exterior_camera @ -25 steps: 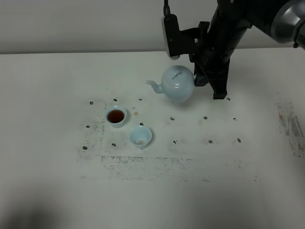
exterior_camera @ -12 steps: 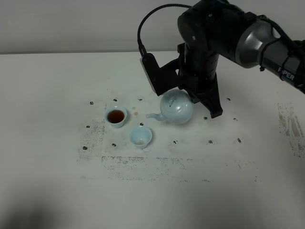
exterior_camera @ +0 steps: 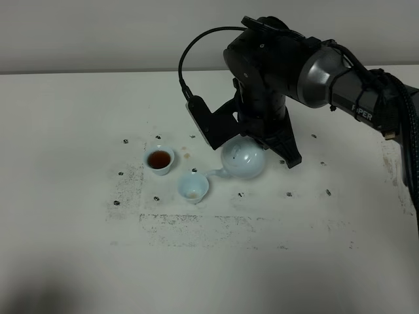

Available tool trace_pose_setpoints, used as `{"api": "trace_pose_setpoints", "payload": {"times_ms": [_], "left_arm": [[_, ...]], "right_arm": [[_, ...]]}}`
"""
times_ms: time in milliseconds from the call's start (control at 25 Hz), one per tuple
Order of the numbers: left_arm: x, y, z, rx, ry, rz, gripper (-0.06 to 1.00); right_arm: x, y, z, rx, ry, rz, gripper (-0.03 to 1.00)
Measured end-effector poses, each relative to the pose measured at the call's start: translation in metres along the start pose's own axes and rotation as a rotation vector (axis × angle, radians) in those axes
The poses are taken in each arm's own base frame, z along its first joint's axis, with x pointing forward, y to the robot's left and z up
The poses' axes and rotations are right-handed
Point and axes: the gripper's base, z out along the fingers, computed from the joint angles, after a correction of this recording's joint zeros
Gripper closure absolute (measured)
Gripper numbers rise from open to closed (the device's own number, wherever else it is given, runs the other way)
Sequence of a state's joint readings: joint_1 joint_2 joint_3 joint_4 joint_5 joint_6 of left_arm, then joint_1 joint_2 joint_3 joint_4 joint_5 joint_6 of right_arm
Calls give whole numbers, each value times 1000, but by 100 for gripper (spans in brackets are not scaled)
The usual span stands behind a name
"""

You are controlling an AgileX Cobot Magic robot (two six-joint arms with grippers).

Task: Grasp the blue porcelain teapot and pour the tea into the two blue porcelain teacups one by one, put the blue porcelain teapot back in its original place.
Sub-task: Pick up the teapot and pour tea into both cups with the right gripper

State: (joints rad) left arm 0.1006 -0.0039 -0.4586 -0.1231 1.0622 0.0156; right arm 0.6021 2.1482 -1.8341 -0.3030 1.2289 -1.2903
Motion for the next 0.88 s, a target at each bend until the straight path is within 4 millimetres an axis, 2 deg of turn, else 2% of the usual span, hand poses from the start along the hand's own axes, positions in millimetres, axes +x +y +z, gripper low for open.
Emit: {"api": "trace_pose_setpoints", "payload": {"times_ms": [280,560,880], "left_arm": [[0,0,0,0,0,0,33],[0,0,0,0,0,0,33],[0,0,0,0,0,0,33]], "right_arm": [[-9,-10,-9,55,-3,-20,93],[-29,-9,-14,85,46,-88,93],[-36,-9,-19,123,118,-120,93]]}}
